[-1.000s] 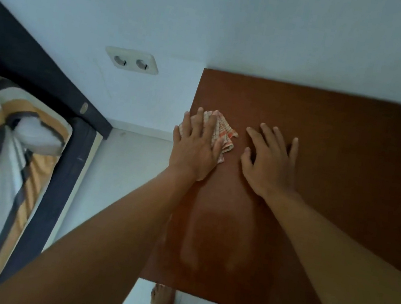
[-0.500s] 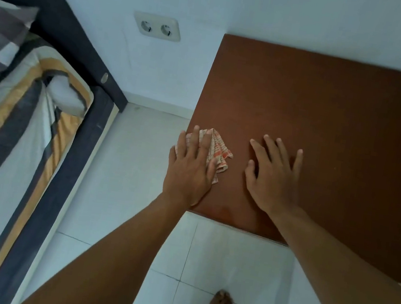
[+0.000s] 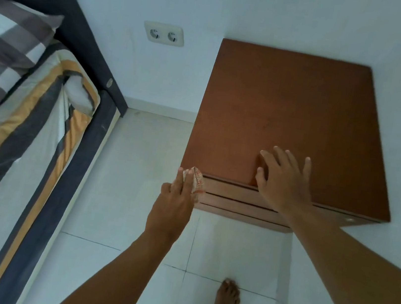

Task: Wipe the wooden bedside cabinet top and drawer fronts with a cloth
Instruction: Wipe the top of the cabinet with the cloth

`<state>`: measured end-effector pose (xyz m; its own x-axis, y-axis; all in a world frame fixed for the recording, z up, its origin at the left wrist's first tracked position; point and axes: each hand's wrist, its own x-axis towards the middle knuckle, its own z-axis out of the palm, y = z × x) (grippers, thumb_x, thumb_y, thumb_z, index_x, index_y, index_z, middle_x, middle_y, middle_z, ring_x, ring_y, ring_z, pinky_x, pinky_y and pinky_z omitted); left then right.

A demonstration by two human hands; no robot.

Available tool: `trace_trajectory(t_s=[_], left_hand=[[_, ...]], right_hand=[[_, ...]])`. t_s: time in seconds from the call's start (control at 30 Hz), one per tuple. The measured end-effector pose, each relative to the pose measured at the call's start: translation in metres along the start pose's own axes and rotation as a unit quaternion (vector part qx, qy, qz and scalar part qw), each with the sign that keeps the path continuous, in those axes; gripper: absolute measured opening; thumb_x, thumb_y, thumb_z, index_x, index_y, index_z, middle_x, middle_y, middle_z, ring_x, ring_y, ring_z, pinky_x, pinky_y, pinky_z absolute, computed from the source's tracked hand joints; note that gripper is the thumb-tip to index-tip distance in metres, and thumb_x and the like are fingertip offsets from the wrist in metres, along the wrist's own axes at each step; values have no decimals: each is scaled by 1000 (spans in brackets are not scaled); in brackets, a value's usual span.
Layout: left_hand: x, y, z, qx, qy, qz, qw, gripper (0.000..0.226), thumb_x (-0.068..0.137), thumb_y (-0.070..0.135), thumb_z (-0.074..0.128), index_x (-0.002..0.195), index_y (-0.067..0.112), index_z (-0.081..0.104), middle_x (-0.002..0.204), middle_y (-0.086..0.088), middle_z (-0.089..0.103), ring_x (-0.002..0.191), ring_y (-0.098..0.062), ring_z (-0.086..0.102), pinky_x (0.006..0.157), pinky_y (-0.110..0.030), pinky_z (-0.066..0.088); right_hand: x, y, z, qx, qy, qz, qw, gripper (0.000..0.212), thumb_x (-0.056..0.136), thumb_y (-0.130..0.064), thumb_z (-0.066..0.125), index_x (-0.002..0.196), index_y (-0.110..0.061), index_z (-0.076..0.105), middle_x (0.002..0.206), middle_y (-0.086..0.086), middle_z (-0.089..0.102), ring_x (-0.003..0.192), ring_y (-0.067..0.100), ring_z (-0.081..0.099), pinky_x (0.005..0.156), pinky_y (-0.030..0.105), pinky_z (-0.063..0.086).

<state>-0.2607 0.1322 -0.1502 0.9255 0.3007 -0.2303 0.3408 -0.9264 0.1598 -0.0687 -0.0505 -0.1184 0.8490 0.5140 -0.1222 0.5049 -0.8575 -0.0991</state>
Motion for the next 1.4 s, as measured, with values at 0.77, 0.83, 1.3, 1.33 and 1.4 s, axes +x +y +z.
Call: trace_trajectory(t_s=[0.77,0.83,1.3,1.33,1.4], left_hand=[[125,123,5,-37,40,107,993,57,106,39,18,161,22,15,168,-8,14,155,-34,2,123,-58,6],[101,130,16,-47,75,139,986,56,106,35,27,159,19,24,165,-10,25,154,-36,14,122,-59,14],[76,15,-38,-63,174,132,974,45,99,24,45,140,8,55,134,-13,63,120,-34,55,91,-49,52],[93,10,-45,-53,155,109,981,46,101,26,43,144,10,52,141,-13,58,127,-35,52,96,-52,50],[126,6,-57,-35,131,75,988,48,105,28,40,150,14,43,152,-9,48,138,-33,41,106,-54,42]], right_hand=[[46,66,0,82,-64,45,994,55,106,-32,39,159,-37,25,170,-1,18,157,27,14,124,58,19],[47,69,-6,80,-87,43,992,57,106,-31,40,160,-38,23,170,-2,16,158,27,12,125,58,17],[45,35,-18,48,-157,106,981,67,105,-35,37,163,-31,3,172,1,-2,158,35,3,125,61,9],[43,35,-14,53,-150,104,982,66,106,-36,35,163,-30,3,172,1,-2,158,35,1,125,61,9],[40,37,-8,51,-130,98,985,65,105,-39,33,163,-31,2,172,1,-2,158,35,1,125,62,8]])
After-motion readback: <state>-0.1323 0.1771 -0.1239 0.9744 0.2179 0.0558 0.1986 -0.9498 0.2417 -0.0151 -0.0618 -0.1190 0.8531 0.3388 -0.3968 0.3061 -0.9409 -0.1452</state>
